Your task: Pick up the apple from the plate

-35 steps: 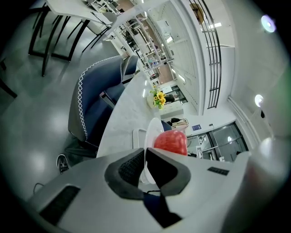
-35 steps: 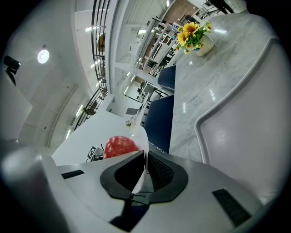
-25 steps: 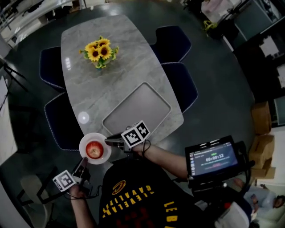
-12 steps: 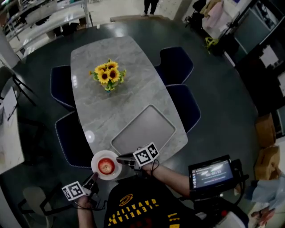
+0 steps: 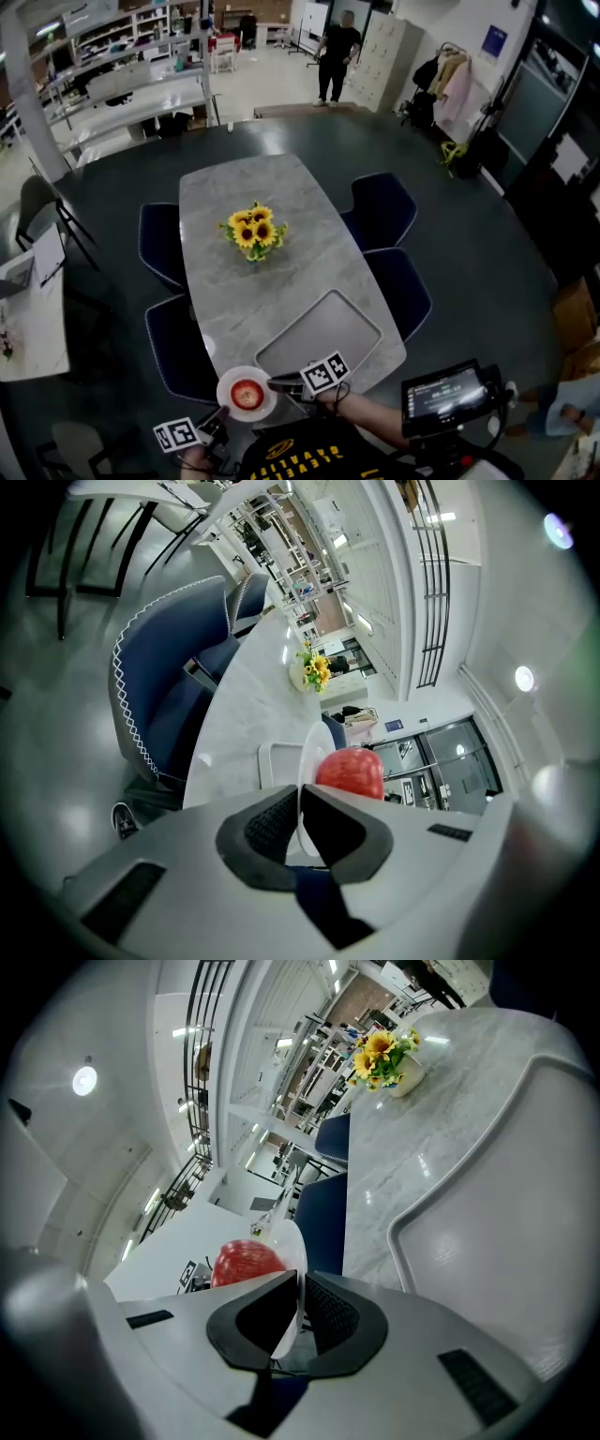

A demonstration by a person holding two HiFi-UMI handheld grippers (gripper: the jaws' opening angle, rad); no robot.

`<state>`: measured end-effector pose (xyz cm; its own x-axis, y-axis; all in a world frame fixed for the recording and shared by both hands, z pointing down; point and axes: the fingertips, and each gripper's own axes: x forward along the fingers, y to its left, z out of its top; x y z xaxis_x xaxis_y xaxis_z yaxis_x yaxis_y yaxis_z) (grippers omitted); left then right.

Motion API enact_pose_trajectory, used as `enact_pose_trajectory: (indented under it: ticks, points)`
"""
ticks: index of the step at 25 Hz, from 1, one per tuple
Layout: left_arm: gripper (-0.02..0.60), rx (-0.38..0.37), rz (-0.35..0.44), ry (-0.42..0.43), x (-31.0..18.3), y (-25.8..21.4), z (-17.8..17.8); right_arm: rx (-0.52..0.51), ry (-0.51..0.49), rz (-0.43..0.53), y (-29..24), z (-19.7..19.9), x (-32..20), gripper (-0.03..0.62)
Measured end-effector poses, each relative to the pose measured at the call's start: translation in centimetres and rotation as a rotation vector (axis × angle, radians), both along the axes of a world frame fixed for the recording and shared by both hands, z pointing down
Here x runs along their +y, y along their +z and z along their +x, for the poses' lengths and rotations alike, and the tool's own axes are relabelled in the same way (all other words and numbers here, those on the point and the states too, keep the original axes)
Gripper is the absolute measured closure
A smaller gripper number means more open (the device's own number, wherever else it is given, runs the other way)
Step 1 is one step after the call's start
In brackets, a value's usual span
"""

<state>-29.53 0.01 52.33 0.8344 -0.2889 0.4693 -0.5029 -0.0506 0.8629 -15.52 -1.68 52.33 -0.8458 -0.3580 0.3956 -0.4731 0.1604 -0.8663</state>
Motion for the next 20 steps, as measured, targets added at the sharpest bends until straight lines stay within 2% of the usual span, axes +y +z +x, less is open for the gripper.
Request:
enact_pose_trajectory:
  ticks: [13,20]
  points:
    - [0.561,0.012,-0.010,-0.013,-0.7,0.5,0.1,0.010,-0.018,0.000,0.4,0.1,-0.9,0.562]
    - [0.561,-0.011,-0.017,-0.012,-0.7,0.4,-0.4,0.004,-0.028,0.000,0.1,-0.2,-1.0,0.562]
